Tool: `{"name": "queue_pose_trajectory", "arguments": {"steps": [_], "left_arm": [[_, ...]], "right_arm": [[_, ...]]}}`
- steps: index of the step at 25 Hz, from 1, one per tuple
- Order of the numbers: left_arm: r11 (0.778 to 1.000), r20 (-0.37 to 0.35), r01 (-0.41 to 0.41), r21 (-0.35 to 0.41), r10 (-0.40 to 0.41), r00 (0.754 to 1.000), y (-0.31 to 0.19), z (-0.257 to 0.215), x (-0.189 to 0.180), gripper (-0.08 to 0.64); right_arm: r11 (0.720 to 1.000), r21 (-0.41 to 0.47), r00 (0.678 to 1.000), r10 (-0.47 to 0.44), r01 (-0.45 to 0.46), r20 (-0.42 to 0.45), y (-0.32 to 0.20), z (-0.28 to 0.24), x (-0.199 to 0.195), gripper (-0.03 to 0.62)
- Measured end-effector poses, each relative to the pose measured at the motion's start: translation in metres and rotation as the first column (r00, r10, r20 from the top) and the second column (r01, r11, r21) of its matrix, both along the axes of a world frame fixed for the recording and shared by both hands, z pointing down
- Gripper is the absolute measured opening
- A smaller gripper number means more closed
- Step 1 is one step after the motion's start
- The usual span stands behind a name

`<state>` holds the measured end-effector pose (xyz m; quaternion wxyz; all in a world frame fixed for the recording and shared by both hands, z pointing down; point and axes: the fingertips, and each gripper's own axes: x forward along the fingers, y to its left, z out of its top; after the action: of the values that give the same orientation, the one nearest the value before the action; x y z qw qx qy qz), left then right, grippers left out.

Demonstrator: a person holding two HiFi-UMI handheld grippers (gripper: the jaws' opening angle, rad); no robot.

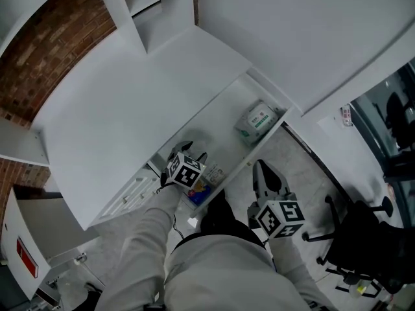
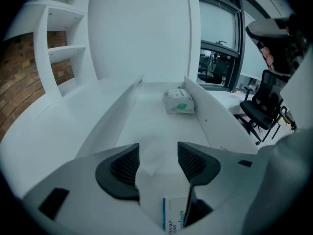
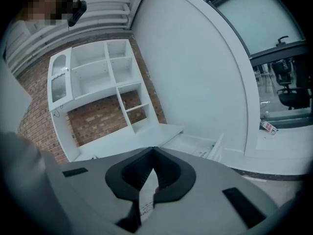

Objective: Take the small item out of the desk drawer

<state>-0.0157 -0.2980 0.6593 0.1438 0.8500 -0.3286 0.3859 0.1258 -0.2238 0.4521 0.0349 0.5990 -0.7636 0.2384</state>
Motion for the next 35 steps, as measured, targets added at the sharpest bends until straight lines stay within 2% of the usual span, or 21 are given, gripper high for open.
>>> {"name": "queue_pose_trajectory", "arguments": {"steps": [6,14,20,27,35], "left_arm": [[0.996,0.129,-0.082,-0.045,0.087,0.988,-0.006,0.038,-0.001,0.255],[0.984,0.23,-0.134,-0.119,0.158,0.96,-0.012,0.077,-0.007,0.255],[0.976,0.296,-0.172,-0.132,0.205,0.933,-0.019,0.088,-0.008,0.254],[0.977,0.319,-0.15,-0.153,0.192,0.928,-0.021,0.097,-0.005,0.228],[0.982,0.307,-0.131,-0.139,0.169,0.937,-0.014,0.095,-0.003,0.186]], "right_arm": [[1.0,-0.011,1.0,0.011,-0.011,0.001,-0.007,0.002,0.003,0.028],[0.999,-0.022,1.0,0.03,-0.03,-0.004,-0.011,0.006,0.014,0.028],[0.999,-0.042,0.999,0.032,-0.032,-0.001,-0.011,0.013,0.016,0.028],[0.997,-0.058,0.999,0.041,-0.041,0.0,-0.013,0.018,0.024,0.028],[0.998,-0.062,1.0,0.025,-0.025,0.005,-0.015,0.019,0.02,0.028]]}}
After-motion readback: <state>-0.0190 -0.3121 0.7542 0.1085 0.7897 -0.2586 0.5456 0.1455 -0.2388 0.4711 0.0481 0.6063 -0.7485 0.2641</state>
